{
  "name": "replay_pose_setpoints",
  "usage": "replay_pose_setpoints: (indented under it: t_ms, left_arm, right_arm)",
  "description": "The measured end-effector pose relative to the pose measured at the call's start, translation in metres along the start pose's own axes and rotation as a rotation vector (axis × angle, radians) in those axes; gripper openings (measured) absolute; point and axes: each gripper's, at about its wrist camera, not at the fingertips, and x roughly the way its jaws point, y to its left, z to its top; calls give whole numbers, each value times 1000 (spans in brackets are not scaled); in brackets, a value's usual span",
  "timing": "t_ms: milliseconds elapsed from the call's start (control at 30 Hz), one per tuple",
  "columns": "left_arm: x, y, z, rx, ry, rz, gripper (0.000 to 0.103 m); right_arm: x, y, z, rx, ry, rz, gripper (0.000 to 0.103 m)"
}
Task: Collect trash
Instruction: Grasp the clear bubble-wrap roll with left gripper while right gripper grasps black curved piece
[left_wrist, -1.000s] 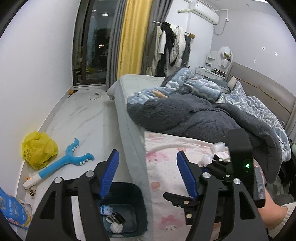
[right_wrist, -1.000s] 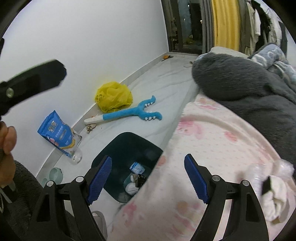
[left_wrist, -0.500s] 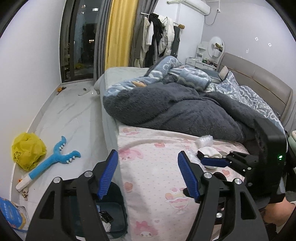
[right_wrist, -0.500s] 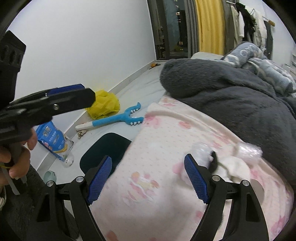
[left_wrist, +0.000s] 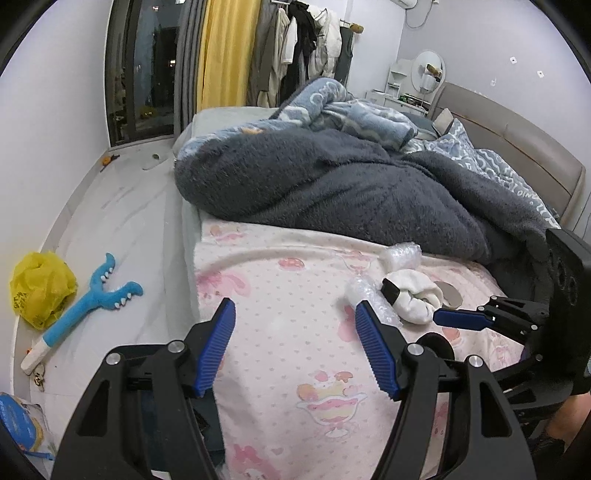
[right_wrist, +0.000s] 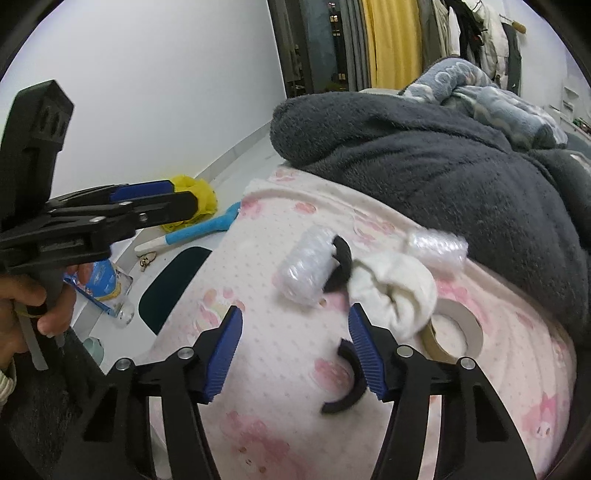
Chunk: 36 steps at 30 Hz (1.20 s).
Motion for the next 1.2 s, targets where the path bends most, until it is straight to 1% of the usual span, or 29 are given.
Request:
replay_pose_setpoints:
  t_ms: [233, 533, 733, 867, 1000, 1067, 1200]
  left_arm:
    - [14, -12, -3, 8, 21, -14, 71]
    - [28, -28, -4, 25, 49, -27, 71]
    - [38, -40, -7, 36, 72, -41, 71]
    - [44, -48, -8, 41, 87, -54, 71]
    - [52, -56, -8, 41, 100, -66, 71]
    - [55, -60, -9, 45, 107, -66, 71]
    - [61, -68, -11, 62, 118, -60, 69]
  right_arm:
    - [-4, -12, -11, 14, 10, -11, 57]
    - [-5, -23, -22, 26, 38, -20, 49]
    - [1, -29, -29, 35, 68, -18, 37]
    - [6, -32, -33, 39, 86, -7, 27]
    - [5, -32, -33, 19, 78, -14, 24]
    - [3, -33, -33, 20, 74, -16, 9]
    - [-5, -42, -34, 35, 68, -22, 9]
